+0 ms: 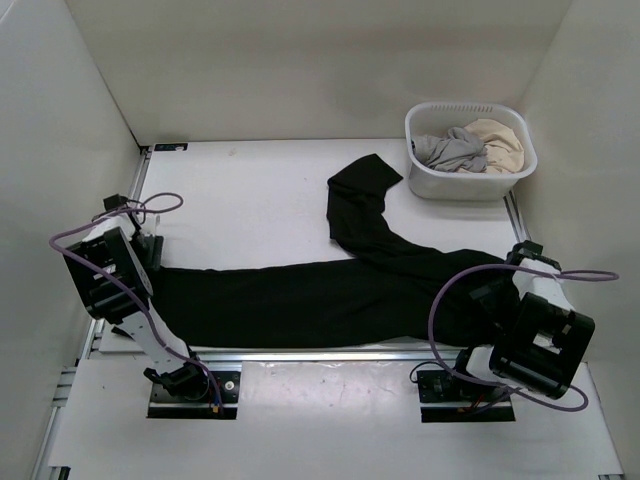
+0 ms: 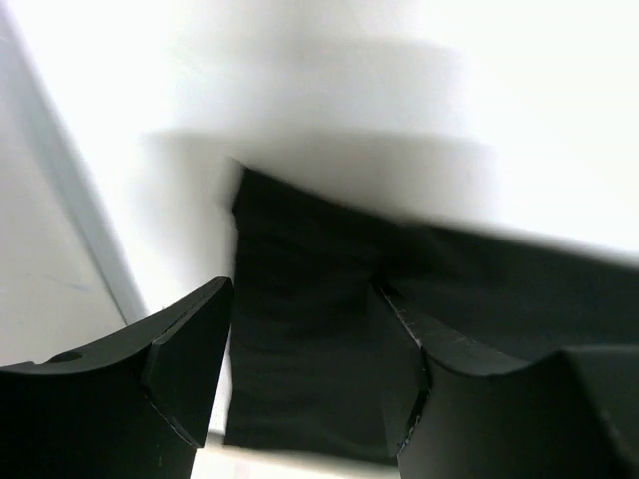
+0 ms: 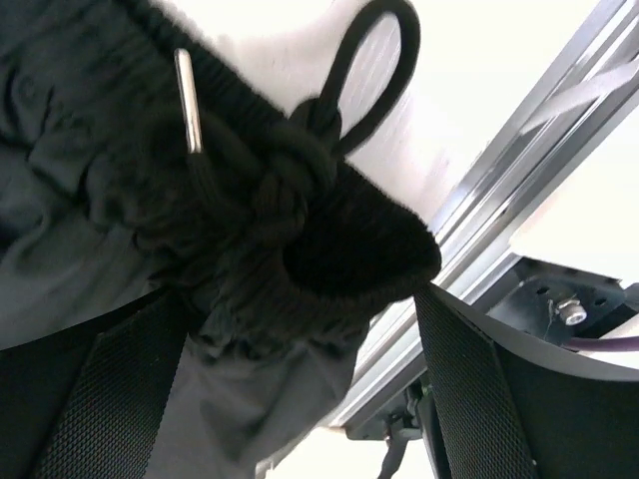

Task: Fold and stack the trousers
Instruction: Flatten the trousers out

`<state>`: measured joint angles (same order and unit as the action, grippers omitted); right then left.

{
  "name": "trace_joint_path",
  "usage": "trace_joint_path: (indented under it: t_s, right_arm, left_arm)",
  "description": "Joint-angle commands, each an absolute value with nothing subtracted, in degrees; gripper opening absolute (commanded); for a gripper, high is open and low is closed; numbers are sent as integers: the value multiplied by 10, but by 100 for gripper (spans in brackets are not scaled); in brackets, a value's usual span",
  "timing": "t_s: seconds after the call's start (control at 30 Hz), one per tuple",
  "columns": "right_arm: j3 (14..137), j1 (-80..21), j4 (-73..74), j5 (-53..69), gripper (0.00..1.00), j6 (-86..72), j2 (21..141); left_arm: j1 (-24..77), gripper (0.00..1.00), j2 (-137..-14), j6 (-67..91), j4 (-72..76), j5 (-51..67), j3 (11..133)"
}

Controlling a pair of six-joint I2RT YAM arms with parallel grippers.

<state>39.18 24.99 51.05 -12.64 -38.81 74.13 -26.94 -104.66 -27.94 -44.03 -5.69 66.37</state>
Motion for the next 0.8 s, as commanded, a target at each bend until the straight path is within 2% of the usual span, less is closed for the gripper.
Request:
trace_joint_path:
  t_s: [0.0,0.23,0.3,0.37,0.4,0.43,0.47,0.5,0.53,0.57,0.6,0.67,0.7,0.77]
  right_arm:
    - [401,250,487,-171,96,-393,763]
    - [457,243,512,-176,96,-347,751]
    - [487,243,556,-191,96,-347,731]
    - [501,243,585,-197,96,-347,704]
    - [510,243,585,-186,96,-347,694]
    - [515,243,593,-176,96,-347,689]
    - [521,236,598,-169,96,-347,689]
    - [526,236,599,-151,96,-347,689]
    - [541,230,599,-142,96,-352,689]
    - [552,230,599,-135,96,-352,696]
    - [565,230,599,-135,96,-358,696]
    - [614,225,592,-143,96,-358,717]
    - [631,225,592,-155,96,-358,727]
    - [663,225,586,-173,96,-352,765]
  left_arm:
    - [-272,68,-1046,-224,-378,-68,700]
    - [-272,76,-1000,-224,-428,15,702]
    - [-272,76,-984,-224,-505,66,776]
    - [-263,76,-978,-216,-542,176,884]
    - [-251,73,-978,-216,-560,205,923]
    - [-230,73,-989,-211,-568,234,961]
    - [-168,73,-1005,-211,-578,235,1044]
    - [-129,74,-1059,-211,-593,235,1089]
    - [-89,82,-1096,-223,-632,215,1138]
    - [-8,87,-1133,-230,-652,202,1231]
    - [30,90,-1212,-238,-668,188,1277]
    - [126,99,-1279,-261,-672,148,1344]
    - [152,100,-1326,-270,-658,138,1380]
    - [194,100,-1349,-276,-606,130,1374]
